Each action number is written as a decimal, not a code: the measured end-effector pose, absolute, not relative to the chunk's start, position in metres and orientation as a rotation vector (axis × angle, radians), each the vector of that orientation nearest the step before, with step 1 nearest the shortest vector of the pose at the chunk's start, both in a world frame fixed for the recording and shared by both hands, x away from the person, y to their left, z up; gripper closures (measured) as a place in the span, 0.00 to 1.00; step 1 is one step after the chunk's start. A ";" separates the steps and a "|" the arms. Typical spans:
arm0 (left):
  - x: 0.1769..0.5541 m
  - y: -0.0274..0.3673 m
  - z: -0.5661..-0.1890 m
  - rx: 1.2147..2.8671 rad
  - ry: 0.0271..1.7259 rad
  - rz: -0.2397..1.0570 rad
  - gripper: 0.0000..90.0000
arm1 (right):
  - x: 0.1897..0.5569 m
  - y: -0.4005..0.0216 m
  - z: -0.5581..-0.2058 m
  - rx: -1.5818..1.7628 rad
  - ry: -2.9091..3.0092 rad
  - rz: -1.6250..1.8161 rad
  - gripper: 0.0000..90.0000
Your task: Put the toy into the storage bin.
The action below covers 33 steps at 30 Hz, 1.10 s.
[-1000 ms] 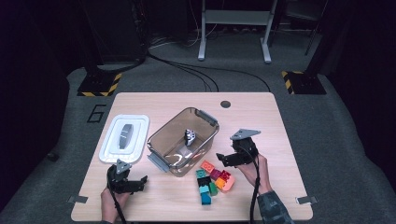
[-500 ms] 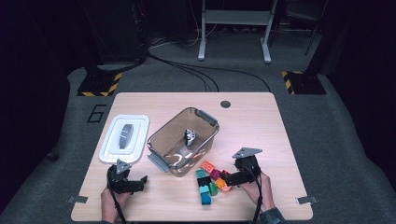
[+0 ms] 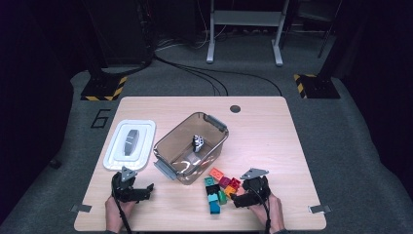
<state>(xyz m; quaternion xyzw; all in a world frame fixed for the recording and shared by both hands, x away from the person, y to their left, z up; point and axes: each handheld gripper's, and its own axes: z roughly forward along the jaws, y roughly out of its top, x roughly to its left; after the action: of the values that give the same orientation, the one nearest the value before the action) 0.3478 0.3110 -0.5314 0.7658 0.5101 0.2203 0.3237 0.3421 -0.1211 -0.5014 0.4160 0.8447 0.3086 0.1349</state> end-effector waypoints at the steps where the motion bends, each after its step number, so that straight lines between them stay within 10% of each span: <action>1: 0.348 0.311 -0.531 2.010 1.338 0.578 0.02 | 0.342 -0.123 -0.502 1.205 2.441 0.888 0.09; 18: 0.348 0.311 -0.531 2.009 1.339 0.578 0.02 | 0.345 -0.162 -0.506 1.313 2.331 0.870 0.19; 33: 0.348 0.311 -0.531 2.011 1.338 0.578 0.02 | 0.356 -0.146 -0.501 1.274 2.389 0.846 0.65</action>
<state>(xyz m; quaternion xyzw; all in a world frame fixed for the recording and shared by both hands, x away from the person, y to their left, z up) 0.3478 0.3110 -0.5314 0.7663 0.5098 0.2201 0.3233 0.3556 -0.1464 -0.5010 0.4438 0.8324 0.2950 0.1520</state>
